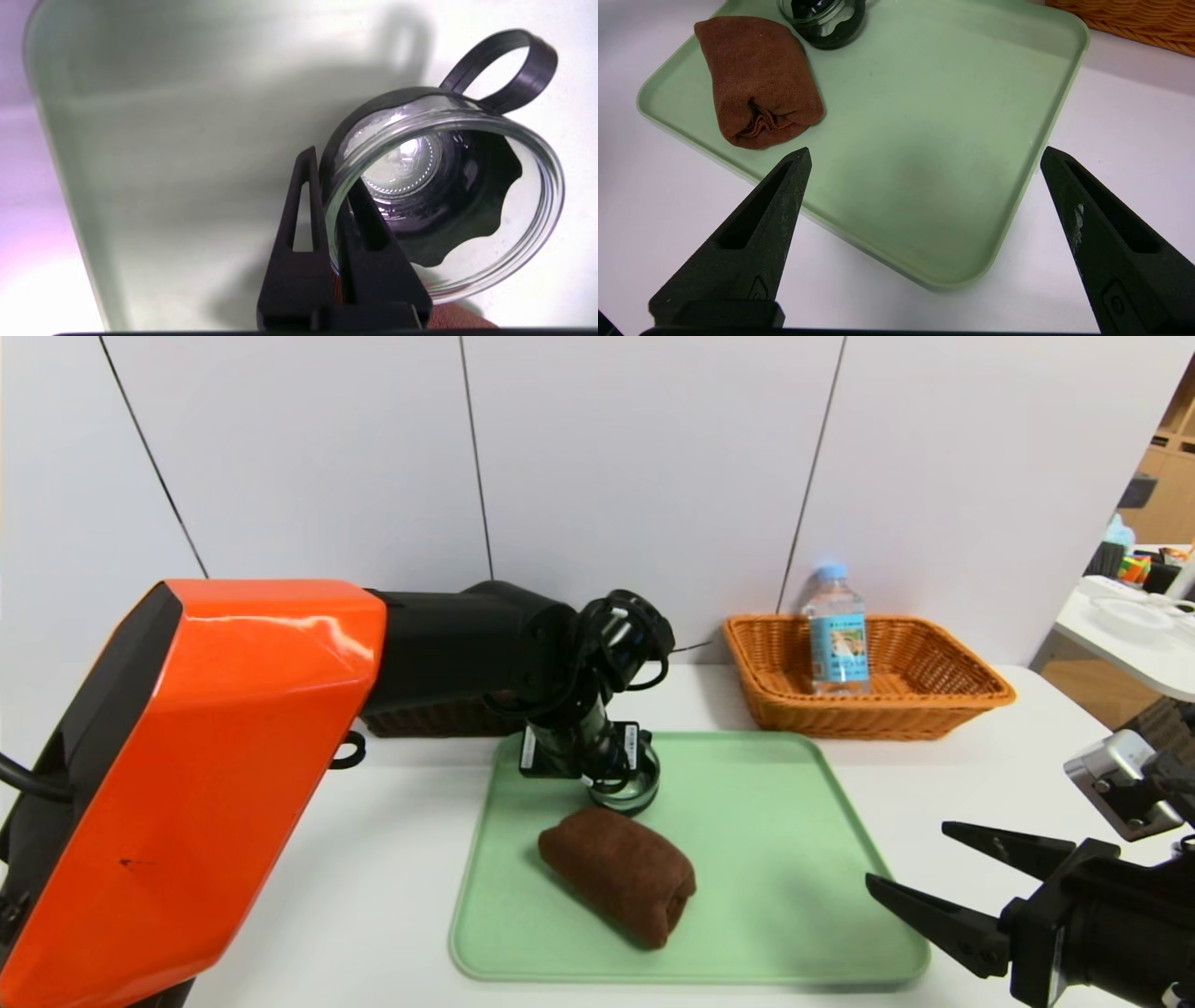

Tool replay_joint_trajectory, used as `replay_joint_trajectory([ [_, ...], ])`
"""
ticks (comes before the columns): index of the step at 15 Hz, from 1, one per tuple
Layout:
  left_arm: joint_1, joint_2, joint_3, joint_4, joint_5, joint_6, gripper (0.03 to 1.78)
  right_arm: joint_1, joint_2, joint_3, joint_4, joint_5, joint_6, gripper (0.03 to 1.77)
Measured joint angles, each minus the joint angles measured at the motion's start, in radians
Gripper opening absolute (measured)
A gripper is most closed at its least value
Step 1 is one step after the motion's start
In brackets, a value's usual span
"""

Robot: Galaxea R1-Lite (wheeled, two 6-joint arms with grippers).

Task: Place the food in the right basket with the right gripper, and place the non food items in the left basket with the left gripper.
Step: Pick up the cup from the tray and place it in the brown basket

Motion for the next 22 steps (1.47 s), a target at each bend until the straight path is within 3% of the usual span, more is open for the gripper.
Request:
replay_joint_trajectory([
  [6, -0.001, -0.045, 0.0, 0.005, -0.001, 0.0, 0.11, 0.0, -0.001, -0.002, -0.001, 0.001, 0.0, 1.69],
  [14, 0.021, -0.225, 0.003, 0.005, 0.0, 0.041, 0.11, 0.0, -0.003, -0.003, -0.003, 0.001, -0.001, 1.69],
  [17, 0.069, -0.277, 0.002, -0.002, 0.008, 0.077, 0.11, 0.001, -0.004, 0.0, -0.003, 0.001, -0.001, 1.69],
  [22, 0.231, -0.296, 0.002, -0.085, 0.041, 0.163, 0.11, 0.002, -0.004, 0.0, -0.003, 0.009, -0.002, 1.69],
])
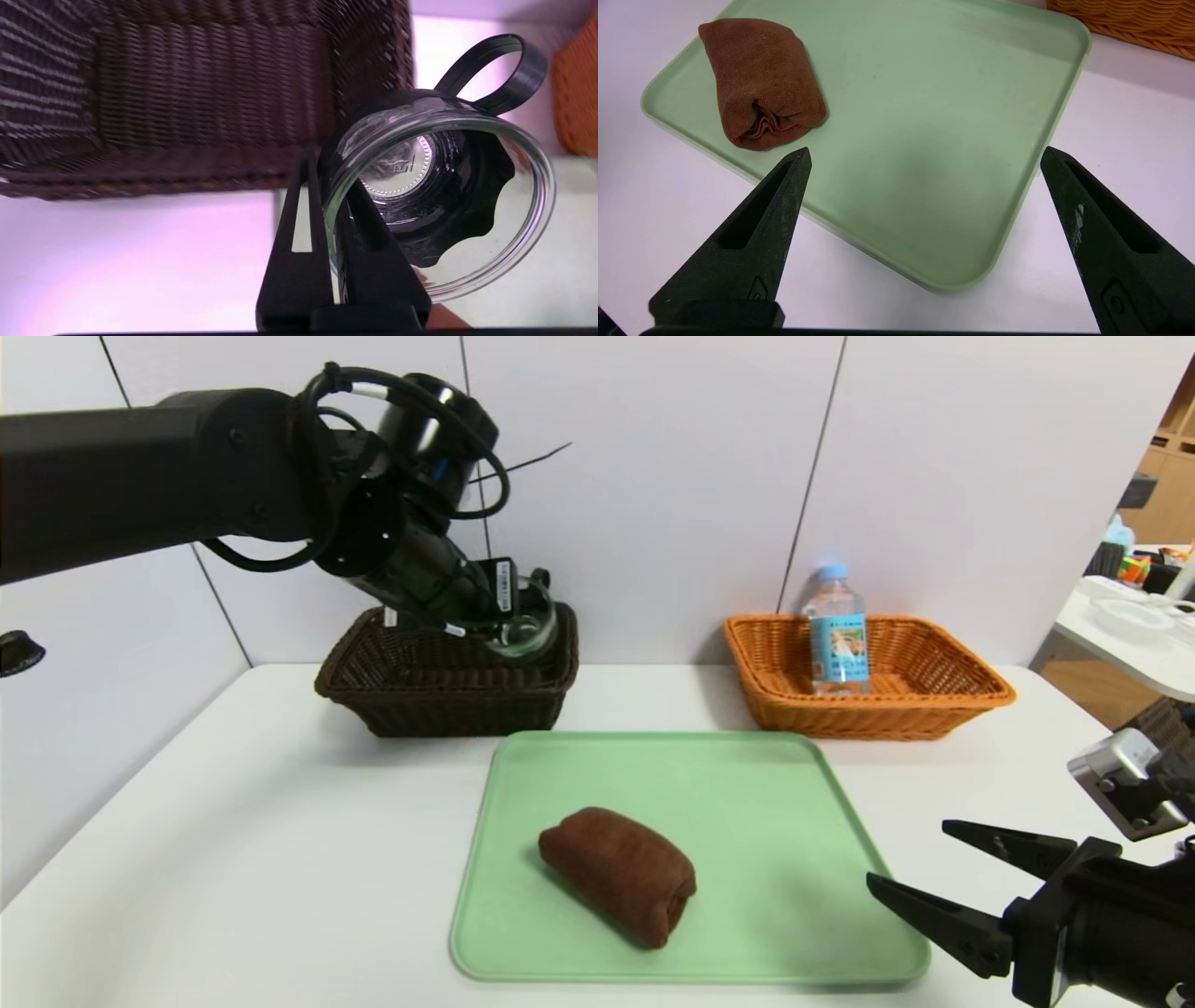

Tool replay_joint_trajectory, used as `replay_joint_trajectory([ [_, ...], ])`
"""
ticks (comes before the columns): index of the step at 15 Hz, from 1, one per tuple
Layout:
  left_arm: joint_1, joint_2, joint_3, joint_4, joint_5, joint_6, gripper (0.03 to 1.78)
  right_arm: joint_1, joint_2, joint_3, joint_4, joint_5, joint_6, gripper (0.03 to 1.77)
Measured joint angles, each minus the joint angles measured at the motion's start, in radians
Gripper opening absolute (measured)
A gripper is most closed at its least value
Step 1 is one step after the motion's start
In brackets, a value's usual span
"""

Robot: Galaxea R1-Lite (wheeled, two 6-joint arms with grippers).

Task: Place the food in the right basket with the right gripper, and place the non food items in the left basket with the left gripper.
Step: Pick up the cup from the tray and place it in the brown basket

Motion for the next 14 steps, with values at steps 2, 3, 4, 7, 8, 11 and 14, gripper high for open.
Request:
replay_joint_trajectory([
  [2, 0.067, 0.016, 0.001, -0.053, 0.0, 0.026, 0.11, 0.001, 0.0, -0.001, 0.0, 0.008, -0.001, 1.69],
  [3, 0.097, 0.029, 0.001, -0.08, 0.0, 0.045, 0.11, 0.001, 0.001, -0.002, 0.0, 0.008, -0.001, 1.7],
  [4, 0.123, 0.046, 0.001, -0.109, 0.0, 0.059, 0.11, 0.001, 0.002, -0.003, 0.0, 0.008, -0.001, 1.7],
  [7, 0.185, 0.104, 0.001, -0.189, -0.001, 0.079, 0.11, 0.001, 0.005, -0.004, 0.0, 0.012, -0.001, 1.7],
  [8, 0.204, 0.128, 0.001, -0.218, 0.0, 0.086, 0.11, 0.001, 0.006, -0.005, 0.0, 0.012, -0.001, 1.7],
  [11, 0.243, 0.201, 0.001, -0.296, -0.001, 0.107, 0.11, 0.0, 0.01, -0.007, 0.0, 0.012, 0.0, 1.7],
  [14, 0.26, 0.259, 0.001, -0.315, -0.005, 0.123, 0.11, 0.0, 0.011, -0.007, 0.0, 0.011, 0.0, 1.7],
])
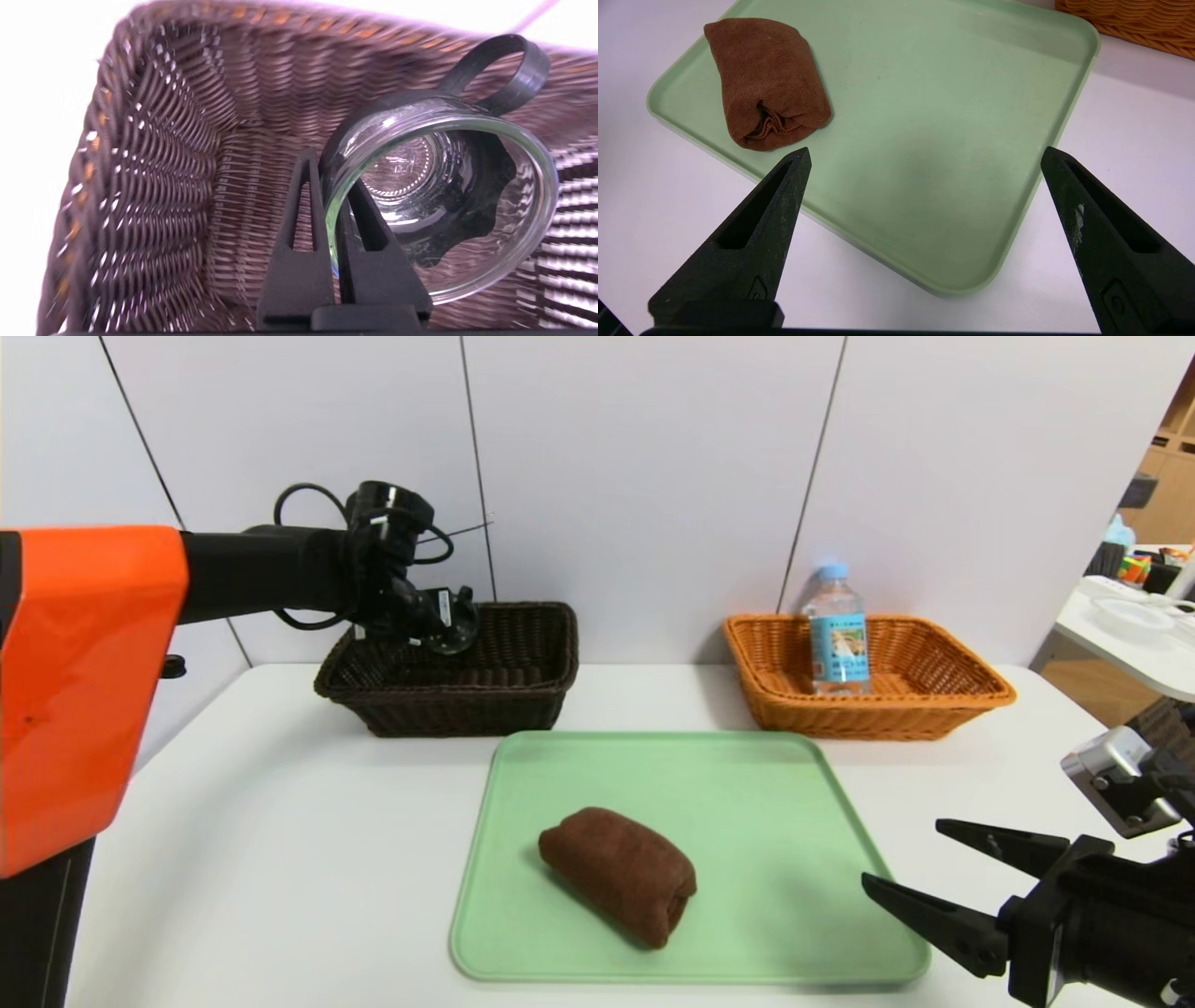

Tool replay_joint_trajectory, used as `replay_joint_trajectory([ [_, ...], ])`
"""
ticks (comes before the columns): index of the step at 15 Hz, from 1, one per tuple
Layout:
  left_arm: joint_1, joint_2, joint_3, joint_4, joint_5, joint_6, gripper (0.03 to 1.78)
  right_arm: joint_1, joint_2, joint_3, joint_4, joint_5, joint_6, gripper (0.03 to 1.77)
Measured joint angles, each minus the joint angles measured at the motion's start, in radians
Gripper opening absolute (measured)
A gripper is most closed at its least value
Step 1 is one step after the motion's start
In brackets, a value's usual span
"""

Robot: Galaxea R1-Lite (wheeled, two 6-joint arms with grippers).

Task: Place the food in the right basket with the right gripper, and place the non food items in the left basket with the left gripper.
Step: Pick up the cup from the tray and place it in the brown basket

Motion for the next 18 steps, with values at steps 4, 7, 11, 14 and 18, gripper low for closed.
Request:
replay_joint_trajectory([
  [4, 0.002, 0.041, -0.001, 0.003, -0.009, -0.002, 0.11, -0.001, 0.0, 0.003, 0.001, 0.0, 0.0, 1.7],
  [7, 0.005, 0.055, 0.0, 0.009, -0.009, -0.002, 0.11, 0.0, 0.0, 0.0, 0.001, 0.0, 0.0, 1.7],
  [11, 0.005, 0.067, 0.0, 0.022, -0.01, -0.003, 0.11, 0.0, 0.0, 0.0, 0.001, 0.0, 0.001, 1.7],
  [14, 0.004, 0.07, 0.0, 0.024, -0.011, -0.005, 0.11, 0.0, 0.0, -0.002, 0.0, 0.0, 0.0, 1.7],
  [18, 0.005, 0.067, 0.0, 0.025, -0.01, -0.005, 0.11, 0.0, 0.001, -0.004, 0.0, 0.0, 0.0, 1.7],
])
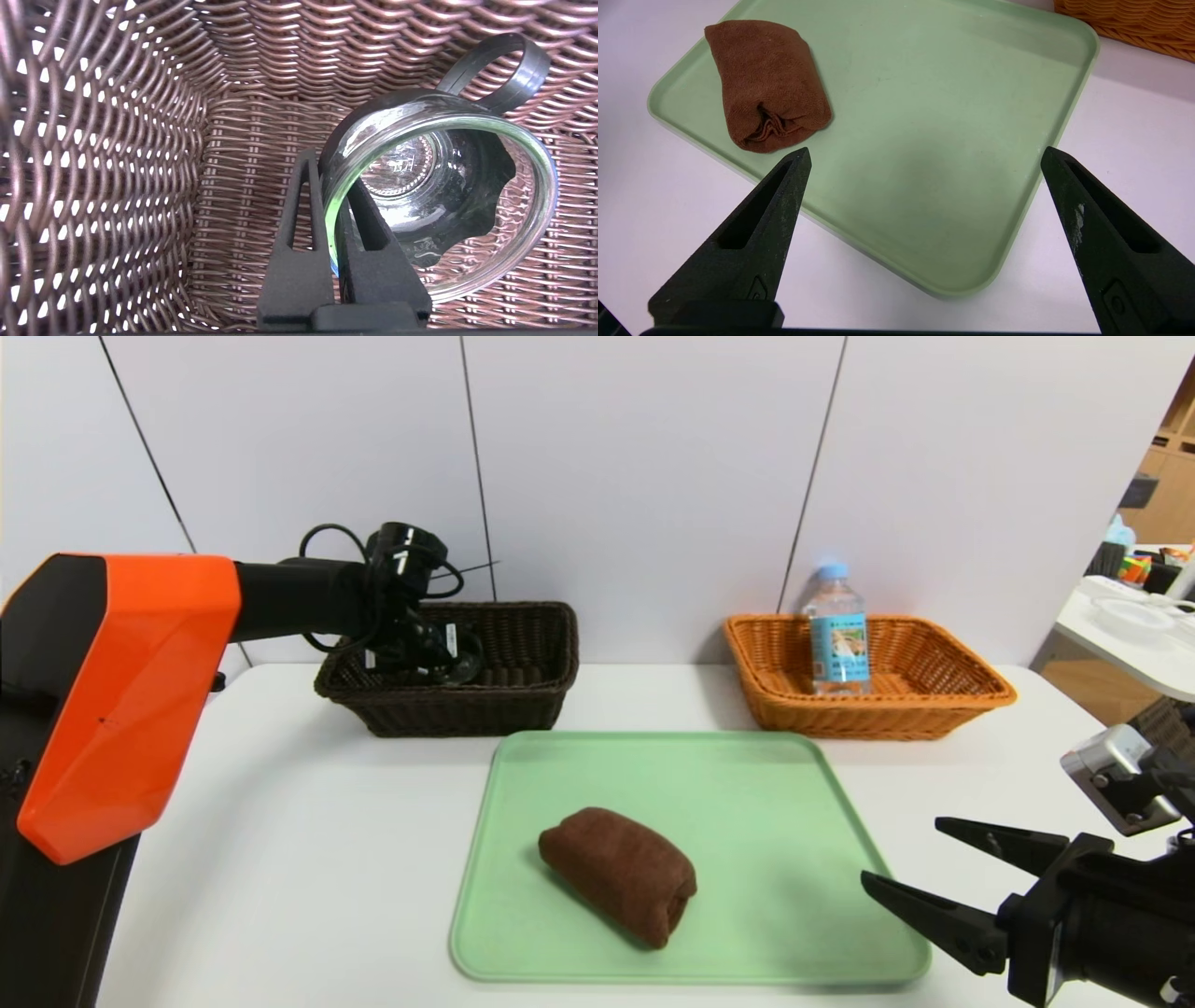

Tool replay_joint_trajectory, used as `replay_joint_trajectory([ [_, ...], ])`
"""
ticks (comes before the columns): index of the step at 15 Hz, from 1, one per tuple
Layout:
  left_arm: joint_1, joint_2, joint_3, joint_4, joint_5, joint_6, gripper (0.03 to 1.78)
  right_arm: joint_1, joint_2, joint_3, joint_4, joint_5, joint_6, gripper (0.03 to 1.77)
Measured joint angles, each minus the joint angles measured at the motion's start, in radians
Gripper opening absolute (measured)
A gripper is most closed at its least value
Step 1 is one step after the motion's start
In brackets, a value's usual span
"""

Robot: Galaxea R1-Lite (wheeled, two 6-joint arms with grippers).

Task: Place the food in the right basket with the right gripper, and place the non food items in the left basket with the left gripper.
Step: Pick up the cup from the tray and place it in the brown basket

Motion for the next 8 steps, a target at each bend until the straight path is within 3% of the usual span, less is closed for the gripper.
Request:
replay_joint_trajectory([
  [2, 0.0, -0.001, 0.0, 0.011, 0.0, 0.0, 0.11, 0.0, 0.0, -0.001, 0.0, 0.0, 0.0, 1.7],
  [5, 0.0, -0.007, -0.001, 0.014, -0.003, -0.001, 0.62, 0.0, -0.002, -0.001, 0.0, -0.001, -0.001, 1.7],
  [8, 0.0, -0.021, -0.001, 0.02, -0.003, -0.004, 0.97, 0.0, -0.003, 0.0, 0.0, -0.001, 0.0, 1.7],
])
